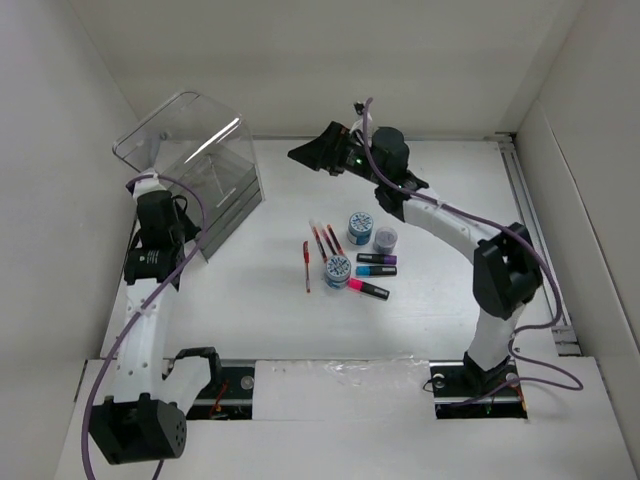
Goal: Sort the stationery into containers
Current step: Move the storage box to the corner of the board.
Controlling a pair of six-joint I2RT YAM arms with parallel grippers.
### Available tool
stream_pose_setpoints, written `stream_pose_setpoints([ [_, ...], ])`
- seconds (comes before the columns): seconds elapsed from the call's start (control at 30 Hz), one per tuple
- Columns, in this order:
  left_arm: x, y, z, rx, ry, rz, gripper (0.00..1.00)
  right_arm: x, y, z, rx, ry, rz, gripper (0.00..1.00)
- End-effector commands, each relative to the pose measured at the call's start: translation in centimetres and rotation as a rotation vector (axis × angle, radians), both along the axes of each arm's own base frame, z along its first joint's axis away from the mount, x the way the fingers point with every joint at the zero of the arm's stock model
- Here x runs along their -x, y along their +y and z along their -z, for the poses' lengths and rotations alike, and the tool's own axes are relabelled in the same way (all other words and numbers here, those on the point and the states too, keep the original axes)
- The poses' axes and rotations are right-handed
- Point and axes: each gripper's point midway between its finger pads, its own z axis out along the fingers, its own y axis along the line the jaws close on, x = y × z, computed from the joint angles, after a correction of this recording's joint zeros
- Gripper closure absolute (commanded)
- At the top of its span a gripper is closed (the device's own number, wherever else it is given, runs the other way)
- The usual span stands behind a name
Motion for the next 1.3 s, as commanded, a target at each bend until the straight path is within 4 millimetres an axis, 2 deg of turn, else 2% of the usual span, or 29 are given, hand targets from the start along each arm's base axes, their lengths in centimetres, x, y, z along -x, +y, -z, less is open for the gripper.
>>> stream_pose_setpoints([
  [0.0, 1.4, -1.3, 0.4, 0.055, 0.013, 0.043, 1.0, -2.1, 1.8, -0.1, 0.069, -0.101, -0.039, 0.01],
  [0.07, 1.4, -1.9, 0.2, 0.074, 0.003, 0.076, 1.0, -2.7, 2.9, -0.4, 0.076, -0.124, -0.08, 0.03],
  [0.1, 1.4, -2.2, 0.2, 0.082, 0.003, 0.089, 1.0, -3.1, 3.4, -2.4, 0.057, -0.158, -0.096, 0.05],
  [0.13, 1.3, -2.4, -0.3, 0.085, -0.008, 0.097, 1.0, -4.0, 4.2, -1.0, 0.069, -0.157, -0.108, 0.1],
  [0.2, 1.2, -2.9, -0.3, 0.101, -0.009, 0.124, 1.0, -5.5, 4.8, -1.3, 0.058, -0.174, -0.084, 0.24],
  [0.23, 1.2, -3.1, -0.3, 0.105, -0.009, 0.132, 1.0, -6.7, 5.4, -0.7, 0.066, -0.16, -0.076, 0.27],
  [0.27, 1.2, -3.2, -0.3, 0.11, -0.009, 0.14, 1.0, -7.3, 5.8, -0.4, 0.068, -0.156, -0.076, 0.36],
  [0.3, 1.1, -3.5, -0.1, 0.119, -0.001, 0.152, 1.0, -7.8, 6.1, -0.1, 0.068, -0.156, -0.076, 0.41],
  [0.33, 1.1, -3.5, -0.1, 0.128, -0.002, 0.147, 1.0, -8.2, 6.3, -1.2, 0.052, -0.183, -0.074, 0.43],
  [0.37, 1.1, -3.8, -0.1, 0.136, -0.003, 0.16, 1.0, -9.1, 6.9, 1.1, 0.074, -0.161, -0.076, 0.43],
  [0.47, 1.0, -4.1, 0.1, 0.147, 0.006, 0.175, 1.0, -10.1, 8.3, 2.5, 0.078, -0.17, -0.084, 0.43],
  [0.53, 1.2, -4.3, 0.3, 0.154, 0.015, 0.184, 1.0, -9.9, 9.4, 2.8, 0.072, -0.179, -0.106, 0.39],
  [0.57, 1.3, -4.5, 0.4, 0.168, 0.022, 0.186, 1.0, -9.8, 10.0, 1.7, 0.058, -0.215, -0.103, 0.36],
  [0.6, 1.2, -4.7, 0.3, 0.174, 0.022, 0.197, 1.0, -10.3, 10.3, 3.1, 0.065, -0.203, -0.104, 0.32],
  [0.7, 1.4, -5.3, 0.5, 0.196, 0.046, 0.222, 1.0, -10.5, 11.4, 3.8, 0.055, -0.218, -0.116, 0.31],
  [0.73, 1.6, -5.3, 0.7, 0.197, 0.055, 0.221, 1.0, -10.0, 12.0, 4.0, 0.053, -0.221, -0.134, 0.31],
  [0.77, 1.6, -5.5, 0.7, 0.203, 0.055, 0.23, 1.0, -9.8, 12.1, 3.7, 0.045, -0.235, -0.142, 0.33],
  [0.9, 1.8, -6.0, 1.5, 0.226, 0.091, 0.249, 1.0, -9.8, 12.7, 4.5, 0.034, -0.25, -0.141, 0.39],
  [1.0, 2.0, -6.2, 1.7, 0.235, 0.112, 0.255, 1.0, -10.5, 12.8, 4.9, 0.024, -0.261, -0.115, 0.43],
  [1.07, 2.1, -6.2, 1.6, 0.236, 0.118, 0.254, 1.0, -10.7, 12.8, 5.0, 0.015, -0.274, -0.104, 0.47],
  [1.23, 2.7, -5.4, 1.1, 0.211, 0.116, 0.218, 1.0, -11.3, 12.6, 4.7, 0.011, -0.286, -0.065, 0.48],
  [1.27, 2.6, -5.3, 0.5, 0.202, 0.099, 0.212, 1.0, -11.5, 12.7, 5.2, 0.012, -0.284, -0.065, 0.48],
])
